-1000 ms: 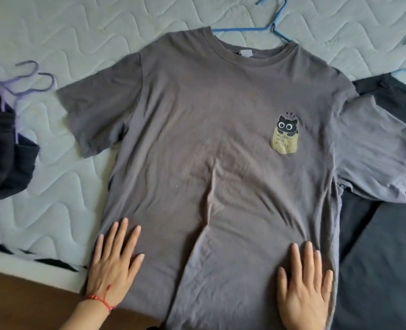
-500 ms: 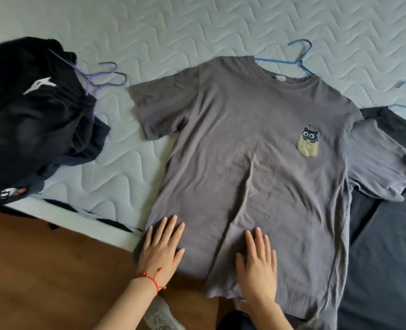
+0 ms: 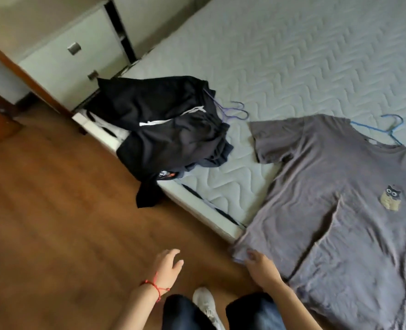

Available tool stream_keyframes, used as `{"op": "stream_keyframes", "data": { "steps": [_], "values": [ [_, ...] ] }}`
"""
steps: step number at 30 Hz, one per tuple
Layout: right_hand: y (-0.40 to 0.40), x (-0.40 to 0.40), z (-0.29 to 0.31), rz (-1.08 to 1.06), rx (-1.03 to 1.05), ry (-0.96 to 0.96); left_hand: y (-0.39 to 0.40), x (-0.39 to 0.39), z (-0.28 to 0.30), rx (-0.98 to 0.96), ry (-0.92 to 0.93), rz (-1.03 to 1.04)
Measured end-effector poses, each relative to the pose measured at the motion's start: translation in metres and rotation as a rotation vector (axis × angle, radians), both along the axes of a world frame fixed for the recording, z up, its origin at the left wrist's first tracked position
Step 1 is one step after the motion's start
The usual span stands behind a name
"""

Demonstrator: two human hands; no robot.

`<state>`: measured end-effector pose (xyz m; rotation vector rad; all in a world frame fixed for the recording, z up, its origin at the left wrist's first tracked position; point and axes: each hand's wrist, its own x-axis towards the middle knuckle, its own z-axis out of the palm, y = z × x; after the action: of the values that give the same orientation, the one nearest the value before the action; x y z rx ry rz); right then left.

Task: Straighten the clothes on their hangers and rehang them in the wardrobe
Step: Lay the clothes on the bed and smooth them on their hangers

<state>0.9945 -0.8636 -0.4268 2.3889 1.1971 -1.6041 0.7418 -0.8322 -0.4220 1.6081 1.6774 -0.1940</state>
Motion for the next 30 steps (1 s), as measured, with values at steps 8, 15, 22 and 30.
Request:
{"op": "stream_keyframes", "data": {
  "steps": [8, 15, 22, 30],
  "values": [
    [0.049, -0.058, 0.041, 0.042, -0.013, 0.099, -0.002, -0.056, 0.026, -0.169, -0.022, 0.217],
    [0.116, -0.034, 0.021, -0.166, -0.033, 0.102, 0.072, -0.049, 0.023, -0.168, -0.045, 0.211],
    [0.229, -0.006, 0.009, -0.317, 0.002, 0.092, 0.217, -0.041, 0.037, 0.027, -0.047, 0.102],
    [0.328, -0.002, 0.007, -0.504, 0.099, 0.078, 0.391, -0.026, 0.035, 0.188, -0.05, -0.141]
  ]
}}
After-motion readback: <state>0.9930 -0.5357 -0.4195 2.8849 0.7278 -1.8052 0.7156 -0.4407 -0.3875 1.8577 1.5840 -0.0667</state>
